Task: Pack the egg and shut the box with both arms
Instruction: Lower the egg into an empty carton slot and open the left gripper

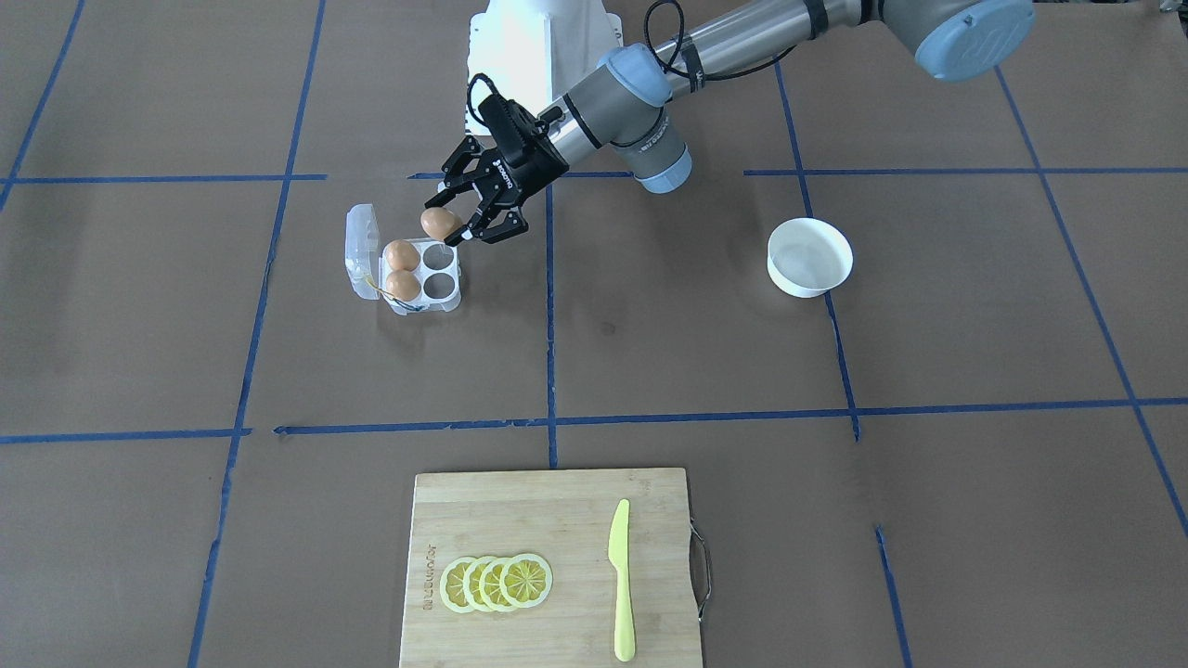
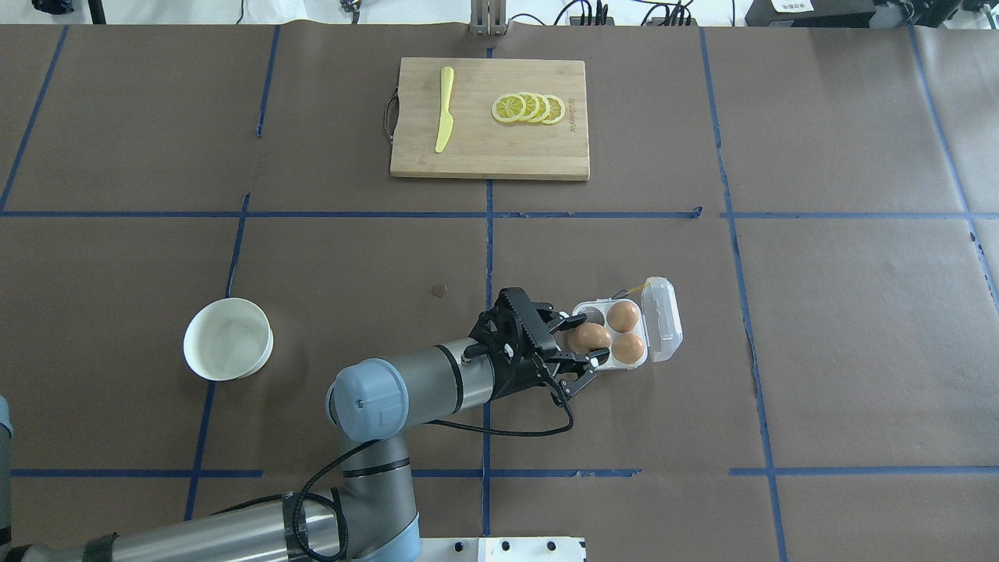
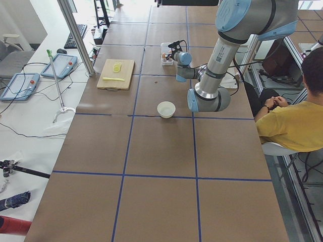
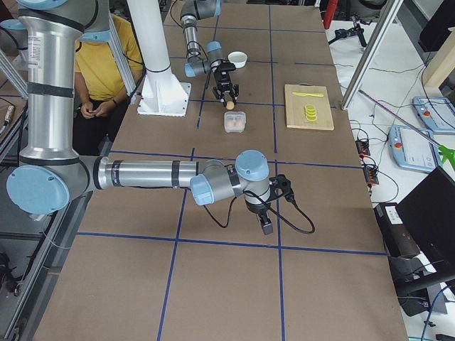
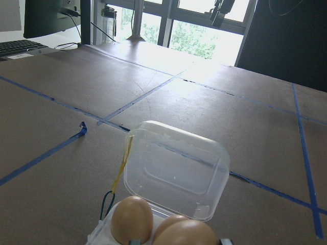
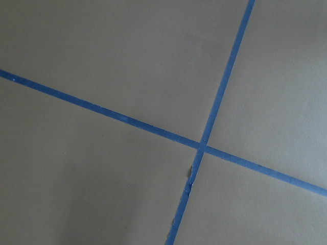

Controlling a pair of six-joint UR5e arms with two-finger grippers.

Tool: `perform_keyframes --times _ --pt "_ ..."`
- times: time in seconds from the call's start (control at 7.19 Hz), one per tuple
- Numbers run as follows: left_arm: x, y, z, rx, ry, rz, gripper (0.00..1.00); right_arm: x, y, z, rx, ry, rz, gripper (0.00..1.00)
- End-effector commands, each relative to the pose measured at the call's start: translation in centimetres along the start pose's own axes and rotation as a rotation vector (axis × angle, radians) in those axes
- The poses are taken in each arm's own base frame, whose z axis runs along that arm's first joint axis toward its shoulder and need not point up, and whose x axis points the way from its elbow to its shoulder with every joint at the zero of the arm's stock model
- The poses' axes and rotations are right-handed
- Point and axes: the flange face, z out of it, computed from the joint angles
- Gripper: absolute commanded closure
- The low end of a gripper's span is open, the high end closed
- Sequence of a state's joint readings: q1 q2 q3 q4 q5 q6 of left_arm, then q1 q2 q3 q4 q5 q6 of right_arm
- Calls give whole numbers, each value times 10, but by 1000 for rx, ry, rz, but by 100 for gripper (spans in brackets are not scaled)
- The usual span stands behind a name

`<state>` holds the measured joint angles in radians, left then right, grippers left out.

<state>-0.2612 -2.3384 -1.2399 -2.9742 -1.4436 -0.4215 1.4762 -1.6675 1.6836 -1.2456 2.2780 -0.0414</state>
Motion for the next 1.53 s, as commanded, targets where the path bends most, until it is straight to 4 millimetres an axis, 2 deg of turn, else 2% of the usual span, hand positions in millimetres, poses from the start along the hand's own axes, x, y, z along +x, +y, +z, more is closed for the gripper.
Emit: perform_keyframes --times 0.0,0.14,0.56,0.83,1.11,1.25,1.39 --pt "0 1 12 -3 -32 -12 80 0 0 -1 1 0 0 0" --pt "3 -2 24 -9 -33 -21 80 0 0 -1 1 0 0 0" --pt "3 6 31 -30 -34 -20 75 0 0 -1 1 0 0 0" --pt "8 4 33 -30 -29 -22 71 0 -1 -1 2 2 -1 0" --pt "11 4 34 -34 -28 -22 62 0 -1 0 1 2 0 0" --pt "12 5 34 -36 -27 -24 53 0 -1 -1 2 2 -1 0" --pt "12 4 34 -35 -26 -24 40 0 -1 -1 2 2 -1 0"
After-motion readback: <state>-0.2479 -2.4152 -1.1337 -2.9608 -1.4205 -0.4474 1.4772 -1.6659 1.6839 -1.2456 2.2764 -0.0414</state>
